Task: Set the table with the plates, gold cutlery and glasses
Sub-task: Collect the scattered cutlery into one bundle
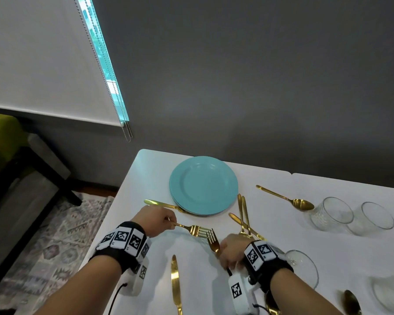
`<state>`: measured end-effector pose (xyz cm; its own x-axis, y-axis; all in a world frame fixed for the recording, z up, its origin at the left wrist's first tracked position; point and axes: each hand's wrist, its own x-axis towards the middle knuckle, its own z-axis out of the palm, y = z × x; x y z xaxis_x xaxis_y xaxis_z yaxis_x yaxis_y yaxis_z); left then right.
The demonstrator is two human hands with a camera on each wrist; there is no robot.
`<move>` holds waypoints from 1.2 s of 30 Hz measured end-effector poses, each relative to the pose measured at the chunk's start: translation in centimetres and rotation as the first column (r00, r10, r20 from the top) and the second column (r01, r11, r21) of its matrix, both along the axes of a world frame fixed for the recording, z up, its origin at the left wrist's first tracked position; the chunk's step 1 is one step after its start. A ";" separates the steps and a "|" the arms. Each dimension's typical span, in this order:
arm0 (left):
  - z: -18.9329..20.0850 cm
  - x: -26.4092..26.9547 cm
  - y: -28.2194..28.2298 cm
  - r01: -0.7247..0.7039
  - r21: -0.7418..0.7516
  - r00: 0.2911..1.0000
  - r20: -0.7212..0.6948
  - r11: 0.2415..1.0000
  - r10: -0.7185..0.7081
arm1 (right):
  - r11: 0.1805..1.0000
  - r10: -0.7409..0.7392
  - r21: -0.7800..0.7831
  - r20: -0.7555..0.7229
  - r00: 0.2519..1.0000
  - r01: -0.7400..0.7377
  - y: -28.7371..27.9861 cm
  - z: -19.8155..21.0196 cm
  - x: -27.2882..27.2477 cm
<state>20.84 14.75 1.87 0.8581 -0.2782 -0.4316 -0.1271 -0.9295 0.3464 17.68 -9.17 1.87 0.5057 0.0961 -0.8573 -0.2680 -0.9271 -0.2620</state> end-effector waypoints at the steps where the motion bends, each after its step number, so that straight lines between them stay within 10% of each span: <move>1: 0.0 0.0 0.0 -0.012 0.001 1.000 -0.007 1.000 0.012 | 0.999 -0.033 0.011 -0.022 0.999 0.033 0.1 -0.2 -0.5; 20: 3.6 1.7 4.3 -0.203 0.079 0.979 0.038 0.976 0.200 | 0.942 -0.326 0.076 -0.016 0.945 0.327 0.4 1.5 0.8; 24: 3.1 0.9 3.2 -0.431 -0.232 0.902 -0.097 0.872 0.420 | 0.666 -0.627 0.461 -0.081 0.775 0.586 0.8 1.0 0.2; 29: 1.2 -1.2 -1.8 -0.720 -0.582 0.687 -0.526 0.377 0.501 | 0.386 -0.738 0.578 -0.274 0.616 0.719 3.2 1.4 1.0; 36: 0.5 -3.1 -6.2 -0.708 -0.607 0.706 -0.611 0.361 0.357 | 0.216 -0.804 0.580 -0.351 0.480 0.786 4.8 1.0 1.7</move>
<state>17.71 8.58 2.37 0.8013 -0.1662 -0.5747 0.5695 -0.0821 0.8179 19.37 -4.35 2.86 0.6528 0.0890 -0.7523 -0.7548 0.1598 -0.6361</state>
